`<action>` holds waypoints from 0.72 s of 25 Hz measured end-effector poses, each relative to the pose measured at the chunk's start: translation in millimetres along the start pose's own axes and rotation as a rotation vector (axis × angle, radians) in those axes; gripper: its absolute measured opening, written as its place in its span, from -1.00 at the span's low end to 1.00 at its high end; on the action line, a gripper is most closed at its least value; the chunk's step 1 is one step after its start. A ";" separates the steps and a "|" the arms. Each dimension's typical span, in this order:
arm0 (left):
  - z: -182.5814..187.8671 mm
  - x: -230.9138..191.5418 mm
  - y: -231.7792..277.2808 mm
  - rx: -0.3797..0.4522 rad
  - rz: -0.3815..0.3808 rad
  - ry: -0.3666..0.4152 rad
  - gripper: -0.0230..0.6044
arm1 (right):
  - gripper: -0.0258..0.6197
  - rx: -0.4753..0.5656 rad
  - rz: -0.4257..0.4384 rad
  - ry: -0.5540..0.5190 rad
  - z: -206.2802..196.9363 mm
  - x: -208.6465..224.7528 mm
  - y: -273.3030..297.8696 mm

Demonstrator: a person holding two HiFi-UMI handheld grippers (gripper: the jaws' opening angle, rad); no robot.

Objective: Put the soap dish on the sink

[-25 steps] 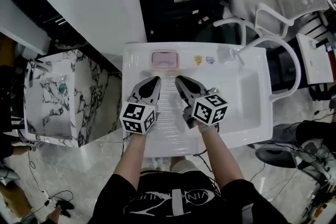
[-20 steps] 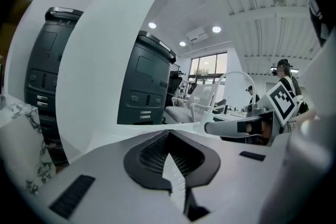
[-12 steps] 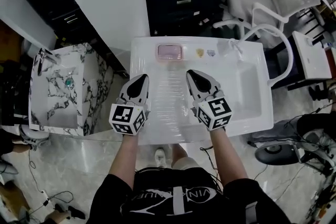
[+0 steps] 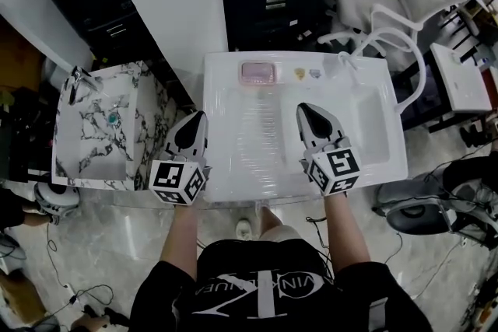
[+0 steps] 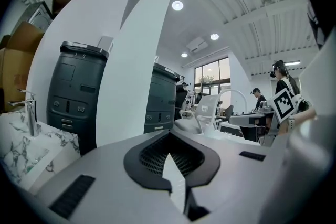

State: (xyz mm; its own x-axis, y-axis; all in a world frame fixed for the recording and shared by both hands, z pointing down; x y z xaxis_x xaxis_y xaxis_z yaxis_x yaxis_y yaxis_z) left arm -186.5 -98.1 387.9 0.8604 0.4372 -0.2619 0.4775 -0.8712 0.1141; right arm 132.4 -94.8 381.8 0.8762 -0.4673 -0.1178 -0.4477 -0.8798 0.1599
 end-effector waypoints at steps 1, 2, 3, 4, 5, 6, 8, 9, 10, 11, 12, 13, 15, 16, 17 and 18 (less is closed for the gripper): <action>2.9 0.1 -4.9 0.006 0.002 0.005 -0.89 | -0.83 0.005 -0.005 -0.002 2.2 -0.8 -3.9; 5.4 0.3 -9.8 0.010 0.004 0.013 -0.89 | -0.83 0.009 -0.009 -0.006 4.3 -1.6 -7.8; 7.7 0.7 -14.5 0.015 0.005 0.019 -0.89 | -0.83 0.013 -0.013 -0.010 6.5 -2.4 -11.6; 10.0 1.0 -19.2 0.021 0.006 0.022 -0.89 | -0.83 0.018 -0.017 -0.014 8.8 -2.9 -15.3; 12.4 1.4 -23.7 0.029 0.007 0.024 -0.89 | -0.83 0.023 -0.021 -0.017 11.1 -3.4 -18.7; 14.6 1.6 -27.9 0.037 0.009 0.025 -0.89 | -0.83 0.028 -0.025 -0.018 13.5 -4.0 -21.8; 17.7 1.6 -35.0 0.051 0.015 0.031 -0.89 | -0.83 0.038 -0.034 -0.019 17.5 -5.2 -27.6; 18.5 1.7 -37.9 0.057 0.017 0.033 -0.89 | -0.83 0.042 -0.039 -0.020 18.9 -5.8 -30.6; 19.1 2.0 -40.7 0.062 0.018 0.032 -0.89 | -0.83 0.046 -0.043 -0.021 19.8 -6.6 -33.5; 19.6 2.4 -43.7 0.068 0.019 0.031 -0.89 | -0.83 0.049 -0.046 -0.022 20.2 -7.4 -36.2; 20.0 2.9 -46.7 0.073 0.019 0.030 -0.89 | -0.83 0.051 -0.049 -0.022 20.4 -8.3 -38.5; 20.4 3.1 -49.5 0.077 0.020 0.030 -0.89 | -0.83 0.052 -0.051 -0.022 20.6 -9.2 -40.4; 21.4 2.8 -53.9 0.083 0.022 0.035 -0.89 | -0.83 0.055 -0.056 -0.024 21.7 -10.8 -43.2; 22.0 2.7 -55.3 0.085 0.023 0.038 -0.89 | -0.83 0.056 -0.059 -0.026 22.5 -11.3 -44.5; 22.6 2.7 -56.4 0.086 0.025 0.041 -0.89 | -0.83 0.056 -0.061 -0.028 23.3 -11.6 -45.8; 23.4 2.9 -57.5 0.087 0.027 0.044 -0.89 | -0.83 0.057 -0.063 -0.030 23.9 -11.8 -47.2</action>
State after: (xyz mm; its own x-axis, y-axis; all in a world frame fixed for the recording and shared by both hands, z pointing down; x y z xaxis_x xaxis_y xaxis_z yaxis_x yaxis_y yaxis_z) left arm -215.6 -52.0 358.2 0.8806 0.4212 -0.2172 0.4385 -0.8980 0.0359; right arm 139.0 -49.9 352.2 0.8977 -0.4124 -0.1553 -0.4019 -0.9107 0.0955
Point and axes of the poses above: the fingertips, and each gripper's own axes: y forward along the fingers, x to its right, z out of its top, the point moved 10 cm from there along -y, backward along the fingers, and after that the axes turned 8 degrees about -y, right-handed, at the moved point
